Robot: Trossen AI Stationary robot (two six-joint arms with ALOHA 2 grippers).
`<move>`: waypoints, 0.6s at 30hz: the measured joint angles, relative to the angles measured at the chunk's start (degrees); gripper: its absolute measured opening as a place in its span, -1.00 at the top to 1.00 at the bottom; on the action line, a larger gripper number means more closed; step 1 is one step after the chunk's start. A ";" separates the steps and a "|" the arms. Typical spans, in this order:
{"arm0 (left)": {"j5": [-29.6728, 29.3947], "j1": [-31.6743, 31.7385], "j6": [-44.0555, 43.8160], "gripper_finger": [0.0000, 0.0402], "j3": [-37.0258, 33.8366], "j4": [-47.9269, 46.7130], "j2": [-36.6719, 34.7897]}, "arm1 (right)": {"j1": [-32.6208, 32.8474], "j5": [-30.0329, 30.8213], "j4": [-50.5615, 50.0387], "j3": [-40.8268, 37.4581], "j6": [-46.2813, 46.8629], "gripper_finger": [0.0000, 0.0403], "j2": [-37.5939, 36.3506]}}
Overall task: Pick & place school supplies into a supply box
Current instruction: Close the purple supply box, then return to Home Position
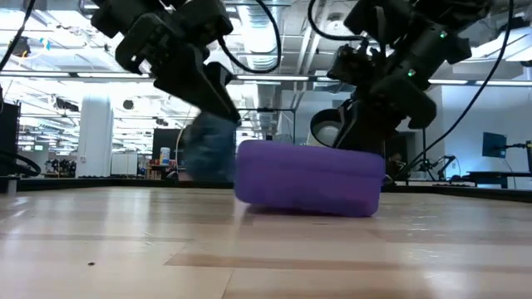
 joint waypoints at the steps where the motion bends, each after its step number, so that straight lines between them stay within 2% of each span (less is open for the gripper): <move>1: -0.01 0.00 0.02 0.12 0.00 0.13 -0.46 | 0.23 0.02 -0.74 -0.10 -0.38 0.41 -1.13; 7: 0.01 -0.02 0.20 0.12 0.00 0.42 -3.98 | 1.41 -0.06 -2.61 -0.16 -0.80 0.41 -7.38; 15: -0.26 -0.04 -1.77 0.12 0.00 1.70 -7.73 | 3.93 -0.01 -2.34 -0.14 -3.01 0.41 -10.88; 18: -0.24 -0.35 0.00 0.12 0.00 1.39 -9.30 | 5.41 0.05 -0.46 -0.14 -3.15 0.41 -13.20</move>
